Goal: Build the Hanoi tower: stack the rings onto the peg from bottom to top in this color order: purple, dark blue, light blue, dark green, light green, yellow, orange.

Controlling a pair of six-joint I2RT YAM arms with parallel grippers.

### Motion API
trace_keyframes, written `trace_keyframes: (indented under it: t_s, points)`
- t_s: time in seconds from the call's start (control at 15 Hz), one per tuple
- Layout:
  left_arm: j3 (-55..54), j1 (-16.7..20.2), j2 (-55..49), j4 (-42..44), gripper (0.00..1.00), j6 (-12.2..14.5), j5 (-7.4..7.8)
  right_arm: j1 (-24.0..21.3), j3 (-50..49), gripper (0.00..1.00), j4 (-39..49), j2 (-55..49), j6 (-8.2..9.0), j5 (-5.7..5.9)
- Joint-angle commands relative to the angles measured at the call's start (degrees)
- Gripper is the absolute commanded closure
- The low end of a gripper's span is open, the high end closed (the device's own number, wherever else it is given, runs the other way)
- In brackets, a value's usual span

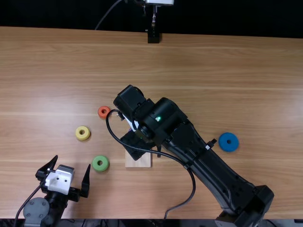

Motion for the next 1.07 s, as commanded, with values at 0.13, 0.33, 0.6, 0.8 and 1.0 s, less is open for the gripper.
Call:
trace_keyframes:
  t_s: [0.13, 0.33, 0.6, 0.8, 1.0]
  points:
    - [-6.0, 0.4, -0.7, -4.4, 0.0, 0.9, 0.57, 0.4, -0.8, 1.0, -0.1, -2.4, 0.18, 0.08]
    - [-6.0, 0.4, -0.7, -4.4, 0.0, 0.9, 0.57, 0.7, -0.6, 1.0, 0.0, -2.4, 0.5, -0.03]
    - [-6.0, 0.4, -0.7, -4.4, 0.0, 0.9, 0.57, 0.7, -0.8, 1.0, 0.0, -2.5, 0.61, -0.03]
    - [-6.0, 0.4, -0.7, -4.4, 0.0, 0.9, 0.57, 2.4, -0.2, 1.0, 0.1, -2.4, 0.82, -0.13]
    - [-6.0, 0.4, -0.7, -4.4, 0.0, 0.9, 0.57, 2.9, -0.4, 1.0, 0.1, -2.4, 0.82, -0.03]
